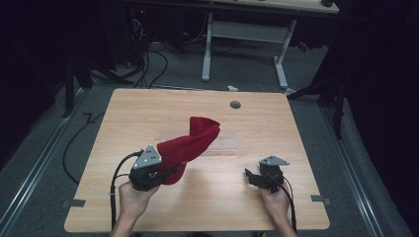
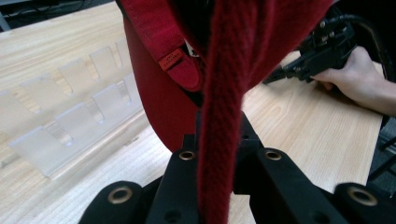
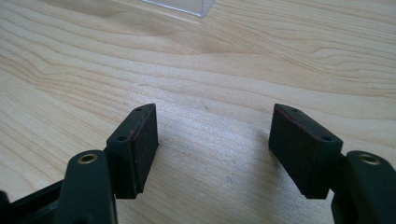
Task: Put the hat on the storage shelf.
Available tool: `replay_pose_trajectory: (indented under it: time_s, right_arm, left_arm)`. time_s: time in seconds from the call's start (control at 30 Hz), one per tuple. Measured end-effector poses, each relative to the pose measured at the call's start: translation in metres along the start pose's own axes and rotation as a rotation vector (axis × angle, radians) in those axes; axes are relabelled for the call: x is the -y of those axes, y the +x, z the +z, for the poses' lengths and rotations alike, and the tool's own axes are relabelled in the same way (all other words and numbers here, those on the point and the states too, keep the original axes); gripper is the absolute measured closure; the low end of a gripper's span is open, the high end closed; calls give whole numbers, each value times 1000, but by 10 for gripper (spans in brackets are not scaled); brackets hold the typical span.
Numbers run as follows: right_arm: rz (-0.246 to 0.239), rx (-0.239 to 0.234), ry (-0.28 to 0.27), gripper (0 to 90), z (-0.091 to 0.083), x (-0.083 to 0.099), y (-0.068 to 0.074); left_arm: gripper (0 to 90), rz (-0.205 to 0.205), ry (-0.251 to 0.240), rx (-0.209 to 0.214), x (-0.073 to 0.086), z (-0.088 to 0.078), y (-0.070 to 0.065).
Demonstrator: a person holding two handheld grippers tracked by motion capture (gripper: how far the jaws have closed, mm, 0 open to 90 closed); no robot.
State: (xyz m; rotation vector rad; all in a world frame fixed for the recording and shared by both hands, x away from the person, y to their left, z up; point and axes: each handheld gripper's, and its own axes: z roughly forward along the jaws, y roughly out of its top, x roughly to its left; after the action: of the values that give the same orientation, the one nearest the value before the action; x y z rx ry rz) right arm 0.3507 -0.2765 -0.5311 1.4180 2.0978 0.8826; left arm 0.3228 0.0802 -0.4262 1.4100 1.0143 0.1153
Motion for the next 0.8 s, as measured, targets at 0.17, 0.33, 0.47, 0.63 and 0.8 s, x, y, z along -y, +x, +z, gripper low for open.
replay_pose_trajectory:
  time_s: [0.17,0.33,0.47,0.63,0.8]
  right_arm:
    - [-1,1,0,329,0,0,0]
    - [0,1,0,328,0,0,0]
    - [5,3,1,328,1,-1,1]
    - [4,5,1,328,1,-1,1]
    - [6,6,1,329,2,-1,1]
  left_arm:
    - [850,-14,-19,0,-7,-2,4]
    - [849,-30,-36,1,-12,-3,8]
    - [849,-39,-48,4,-15,-4,11]
    - [850,-66,-47,-13,-22,-2,17]
    - [850,-66,-38,-41,-31,-3,19]
